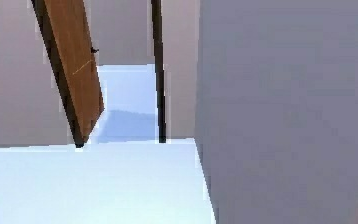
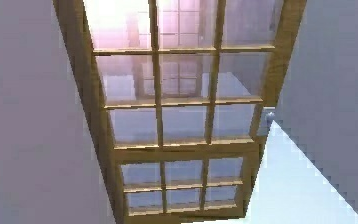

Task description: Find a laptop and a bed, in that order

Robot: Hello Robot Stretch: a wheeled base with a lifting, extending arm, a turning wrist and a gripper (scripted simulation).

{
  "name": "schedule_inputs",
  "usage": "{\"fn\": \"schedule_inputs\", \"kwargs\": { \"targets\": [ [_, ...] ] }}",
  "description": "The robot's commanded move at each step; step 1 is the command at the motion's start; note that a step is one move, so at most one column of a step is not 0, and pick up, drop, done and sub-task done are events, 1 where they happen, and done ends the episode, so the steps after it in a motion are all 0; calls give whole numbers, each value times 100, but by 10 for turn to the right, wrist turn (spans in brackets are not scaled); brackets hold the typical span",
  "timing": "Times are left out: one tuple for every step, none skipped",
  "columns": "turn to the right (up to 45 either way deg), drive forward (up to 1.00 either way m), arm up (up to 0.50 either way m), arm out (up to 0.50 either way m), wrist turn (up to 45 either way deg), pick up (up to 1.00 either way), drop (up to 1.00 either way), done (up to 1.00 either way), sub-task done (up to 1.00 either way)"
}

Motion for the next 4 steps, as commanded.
{"fn": "schedule_inputs", "kwargs": {
  "targets": [
    [0, 10, 0, 0, 0, 0, 0, 0, 0],
    [-150, 0, 0, 0, 0, 0, 0, 0, 0],
    [-30, 0, 0, 0, 0, 0, 0, 0, 0],
    [0, 100, 0, 0, 0, 0, 0, 0, 0]
  ]
}}
